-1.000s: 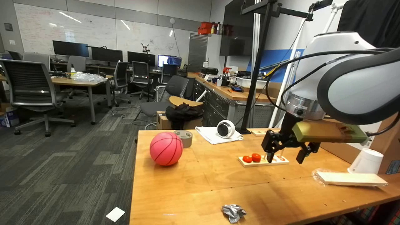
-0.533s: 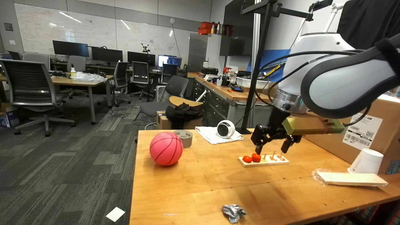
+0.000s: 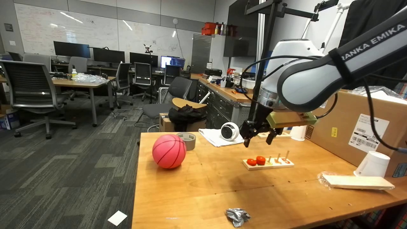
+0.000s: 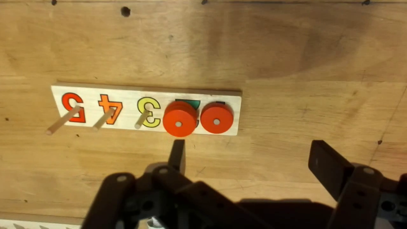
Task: Put the orange objects on the first pole on the right
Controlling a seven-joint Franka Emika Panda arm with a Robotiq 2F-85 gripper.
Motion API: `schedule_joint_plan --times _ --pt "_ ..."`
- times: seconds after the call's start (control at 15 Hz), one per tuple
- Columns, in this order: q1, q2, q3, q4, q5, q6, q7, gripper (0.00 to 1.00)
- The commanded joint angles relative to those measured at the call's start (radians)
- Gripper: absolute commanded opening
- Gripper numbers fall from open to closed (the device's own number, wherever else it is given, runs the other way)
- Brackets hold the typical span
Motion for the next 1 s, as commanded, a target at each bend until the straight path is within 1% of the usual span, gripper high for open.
schedule_joint_plan --times 0.0,0.07,0.2,0.27,0.33,0.4,0.53,0.73,0.8,0.87,0.93 --pt "0.054 0.124 -0.056 0.123 -0.025 -0.038 -0.031 1.00" --pt "0.062 0.146 -0.069 0.140 -0.018 -0.046 -0.051 1.00" --pt "0.063 0.184 -0.080 0.168 0.029 -0.053 -0.164 1.00" --pt "0.046 0.198 -0.068 0.182 0.082 -0.050 -0.279 1.00" --pt "-0.012 0.211 -0.009 0.191 0.095 -0.047 -0.342 1.00" --pt "-0.030 0.218 0.007 0.204 0.126 -0.055 -0.418 1.00" --pt "-0.091 0.235 0.066 0.242 0.194 -0.082 -0.565 1.00" --pt "-0.146 0.260 0.111 0.310 0.292 -0.161 -0.786 1.00" --pt "-0.152 0.262 0.110 0.320 0.305 -0.175 -0.856 1.00" --pt "-0.106 0.263 0.057 0.334 0.328 -0.183 -0.931 1.00" --pt "-0.110 0.269 0.054 0.351 0.336 -0.206 -0.998 1.00"
